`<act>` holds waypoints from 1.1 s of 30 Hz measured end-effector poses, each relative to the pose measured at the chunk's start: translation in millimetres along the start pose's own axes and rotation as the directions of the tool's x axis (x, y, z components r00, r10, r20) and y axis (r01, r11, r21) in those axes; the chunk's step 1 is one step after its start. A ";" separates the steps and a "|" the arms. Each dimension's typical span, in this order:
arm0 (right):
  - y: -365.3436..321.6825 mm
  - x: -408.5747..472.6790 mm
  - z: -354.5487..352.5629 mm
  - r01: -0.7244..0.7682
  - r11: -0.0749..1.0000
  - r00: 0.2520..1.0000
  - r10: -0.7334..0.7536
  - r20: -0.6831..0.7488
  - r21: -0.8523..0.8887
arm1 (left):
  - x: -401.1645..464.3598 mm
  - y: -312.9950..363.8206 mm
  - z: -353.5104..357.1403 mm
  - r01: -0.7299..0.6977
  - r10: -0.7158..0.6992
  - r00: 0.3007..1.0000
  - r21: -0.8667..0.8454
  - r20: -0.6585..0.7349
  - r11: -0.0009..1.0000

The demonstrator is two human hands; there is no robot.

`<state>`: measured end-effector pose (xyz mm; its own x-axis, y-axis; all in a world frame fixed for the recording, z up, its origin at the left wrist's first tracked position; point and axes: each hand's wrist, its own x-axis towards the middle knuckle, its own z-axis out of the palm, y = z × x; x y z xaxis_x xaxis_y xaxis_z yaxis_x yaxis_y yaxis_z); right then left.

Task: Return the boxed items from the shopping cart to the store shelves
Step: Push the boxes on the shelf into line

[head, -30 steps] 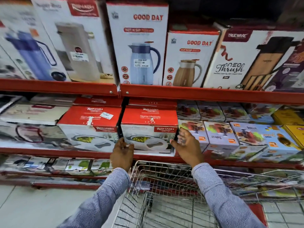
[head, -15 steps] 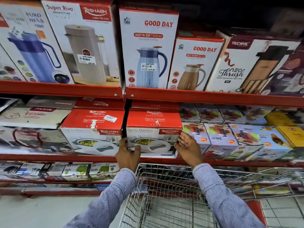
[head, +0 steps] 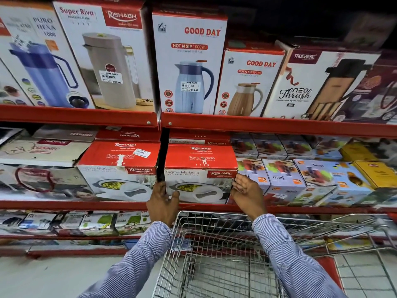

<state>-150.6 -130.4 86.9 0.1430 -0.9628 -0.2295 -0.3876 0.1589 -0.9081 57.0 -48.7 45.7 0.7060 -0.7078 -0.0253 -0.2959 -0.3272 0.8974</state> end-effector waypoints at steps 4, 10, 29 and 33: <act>1.6 -5.2 -1.1 -0.013 1.000 1.000 0.013 -0.012 -0.002 | -1.2 1.1 -1.6 0.001 -0.001 1.000 0.024 0.007 1.000; -2.1 -3.5 -2.3 -0.018 0.998 1.000 0.017 -0.004 -0.066 | 2.5 7.4 -5.5 0.037 -0.039 0.999 0.049 0.029 0.998; -165.0 31.4 29.3 0.416 0.909 0.897 -0.414 -0.156 -0.024 | 79.2 164.8 -67.0 -0.302 0.293 0.950 -0.087 -0.107 0.949; -172.1 40.0 30.3 0.358 0.930 0.899 -0.368 -0.238 -0.085 | 85.7 171.2 -65.8 -0.293 0.291 0.956 -0.053 -0.042 0.955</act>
<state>-50.6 -189.6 223.4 0.0544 -0.9760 0.2108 -0.3868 -0.2152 -0.8967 109.2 -124.1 226.2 0.6154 -0.7456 0.2557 -0.4555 -0.0717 0.8873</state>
